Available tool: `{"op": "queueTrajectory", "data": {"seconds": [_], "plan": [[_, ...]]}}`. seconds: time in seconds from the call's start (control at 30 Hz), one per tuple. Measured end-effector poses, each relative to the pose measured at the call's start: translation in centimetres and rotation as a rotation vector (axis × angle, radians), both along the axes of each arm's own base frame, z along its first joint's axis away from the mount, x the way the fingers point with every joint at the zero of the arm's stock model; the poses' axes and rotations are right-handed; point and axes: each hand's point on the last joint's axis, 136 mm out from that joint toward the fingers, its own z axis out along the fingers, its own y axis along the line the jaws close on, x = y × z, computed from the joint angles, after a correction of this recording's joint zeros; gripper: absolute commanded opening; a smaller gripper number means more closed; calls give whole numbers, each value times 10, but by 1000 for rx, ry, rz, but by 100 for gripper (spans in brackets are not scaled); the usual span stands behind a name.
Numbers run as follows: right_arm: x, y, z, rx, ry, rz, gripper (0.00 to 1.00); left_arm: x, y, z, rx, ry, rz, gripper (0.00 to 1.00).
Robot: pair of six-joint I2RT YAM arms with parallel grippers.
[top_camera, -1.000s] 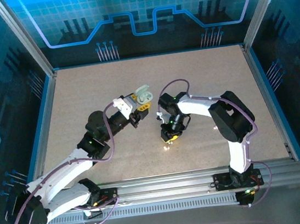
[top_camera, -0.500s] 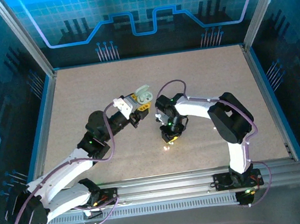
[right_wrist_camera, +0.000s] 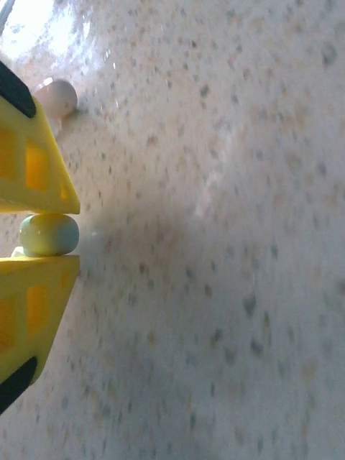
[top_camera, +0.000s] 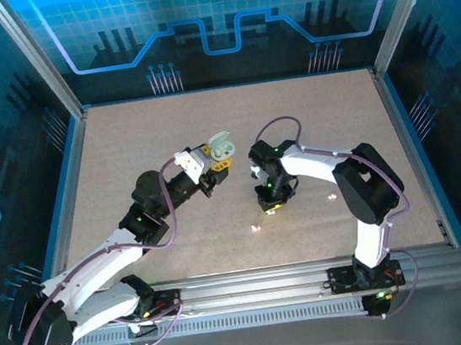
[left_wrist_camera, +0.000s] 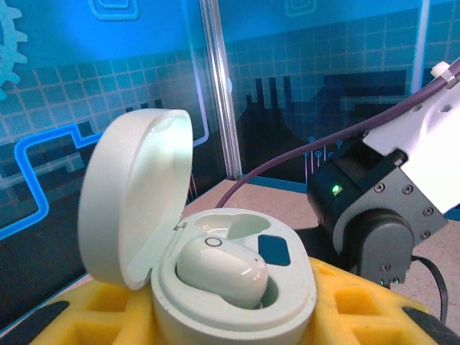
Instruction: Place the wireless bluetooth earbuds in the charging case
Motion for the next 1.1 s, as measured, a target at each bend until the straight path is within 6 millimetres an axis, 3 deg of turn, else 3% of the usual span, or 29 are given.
{"op": "queueTrajectory", "data": {"seconds": [0.1, 0.43, 1.1], "plan": [[2, -10, -6, -12, 7, -44, 24, 0, 0, -2, 2, 3, 0, 25], [2, -8, -7, -34, -7, -14, 29, 0, 0, -2, 1, 5, 0, 25], [1, -15, -10, -130, 1, 38, 25, 0, 0, -2, 1, 5, 0, 25]]}}
